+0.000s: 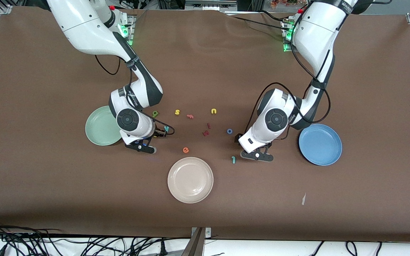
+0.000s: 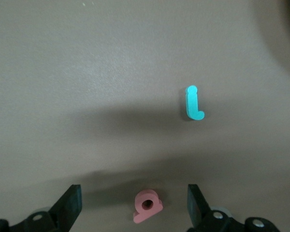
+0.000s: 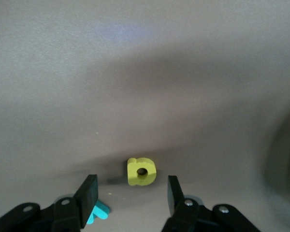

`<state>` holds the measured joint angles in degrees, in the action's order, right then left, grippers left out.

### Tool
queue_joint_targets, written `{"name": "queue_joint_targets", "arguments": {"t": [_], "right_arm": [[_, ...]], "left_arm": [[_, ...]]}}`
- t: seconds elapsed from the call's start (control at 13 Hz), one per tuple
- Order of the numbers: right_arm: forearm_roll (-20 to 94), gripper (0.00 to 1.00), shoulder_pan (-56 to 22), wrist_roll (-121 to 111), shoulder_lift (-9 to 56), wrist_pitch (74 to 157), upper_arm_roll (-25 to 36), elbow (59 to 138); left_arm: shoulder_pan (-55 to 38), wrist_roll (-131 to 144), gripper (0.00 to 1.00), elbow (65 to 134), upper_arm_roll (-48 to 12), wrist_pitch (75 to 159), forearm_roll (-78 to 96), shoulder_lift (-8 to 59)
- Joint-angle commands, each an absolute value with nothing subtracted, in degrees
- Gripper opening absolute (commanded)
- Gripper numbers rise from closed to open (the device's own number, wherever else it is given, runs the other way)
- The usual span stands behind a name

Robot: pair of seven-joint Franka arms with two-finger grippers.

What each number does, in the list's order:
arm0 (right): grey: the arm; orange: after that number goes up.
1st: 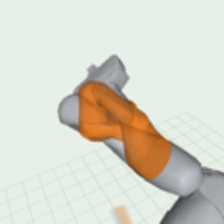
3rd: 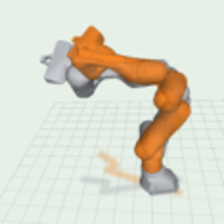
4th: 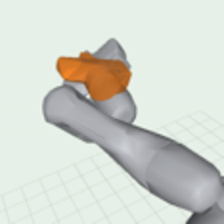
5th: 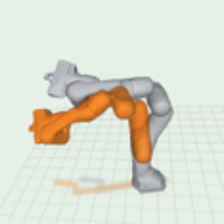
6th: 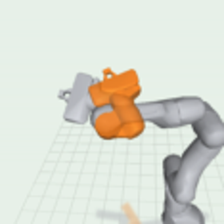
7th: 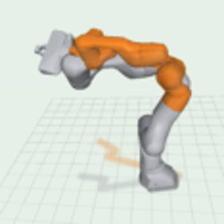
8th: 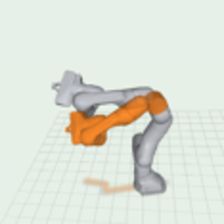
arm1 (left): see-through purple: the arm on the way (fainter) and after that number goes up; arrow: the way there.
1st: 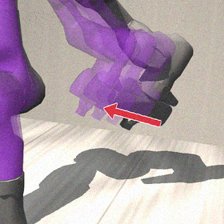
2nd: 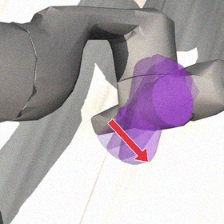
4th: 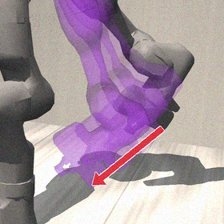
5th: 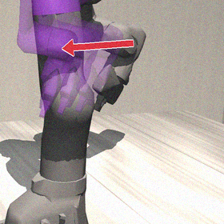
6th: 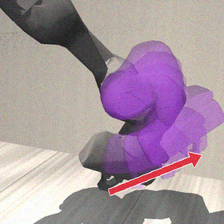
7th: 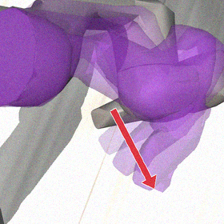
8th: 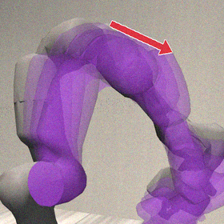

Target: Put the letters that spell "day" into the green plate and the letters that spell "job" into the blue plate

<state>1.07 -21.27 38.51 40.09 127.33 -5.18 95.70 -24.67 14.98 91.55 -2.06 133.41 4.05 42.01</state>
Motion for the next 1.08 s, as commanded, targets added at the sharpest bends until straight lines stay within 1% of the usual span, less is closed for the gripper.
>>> {"name": "queue_joint_targets", "arguments": {"t": [0.0,0.15,0.31,0.38,0.46,0.54,0.62,0.69,0.77,0.85,1.0], "right_arm": [[0.00,0.61,-21.27,39.46,39.81,128.58,-4.92,96.59],[0.00,0.61,-21.18,39.46,39.73,131.21,-4.92,98.17],[0.00,0.61,-21.18,39.46,39.73,131.57,-4.92,98.70],[0.00,0.55,-21.18,39.46,39.73,131.57,-4.92,98.79],[0.00,0.37,-21.18,39.46,39.73,131.66,-4.83,98.79],[0.00,0.09,-21.18,39.38,39.55,131.75,-4.83,98.79],[0.00,0.00,-21.18,39.38,39.38,131.75,-4.83,98.70],[-0.09,0.00,-21.18,39.20,39.11,131.66,-4.75,98.61],[-0.09,0.00,-21.18,38.94,38.68,131.40,-4.31,98.35],[-0.09,0.00,-21.09,38.33,37.71,131.22,-3.87,98.35],[-0.09,0.00,-21.01,34.39,35.00,129.48,-1.95,98.52]], "left_arm": [[-25.49,15.38,0.93,90.44,-1.32,132.98,2.11,42.71],[-25.66,15.38,0.87,90.70,-1.41,132.71,2.02,42.98],[-26.45,15.21,0.84,91.14,-1.41,132.45,1.93,43.42],[-26.54,15.12,0.81,91.23,-1.41,131.41,1.85,43.42],[-26.89,15.03,0.79,91.14,-1.41,130.09,1.85,43.33],[-27.24,14.94,0.78,91.14,-1.32,128.86,1.85,43.33],[-27.25,14.94,0.75,91.14,-1.32,127.98,1.85,43.33],[-27.33,14.94,0.72,91.14,-1.32,127.27,1.85,43.24],[-27.33,14.85,0.66,91.14,-1.32,127.27,1.85,43.33],[-27.33,14.85,0.64,90.97,-1.32,127.35,1.85,43.33],[-27.16,14.85,0.64,90.53,-1.32,127.44,1.85,43.50]]}}
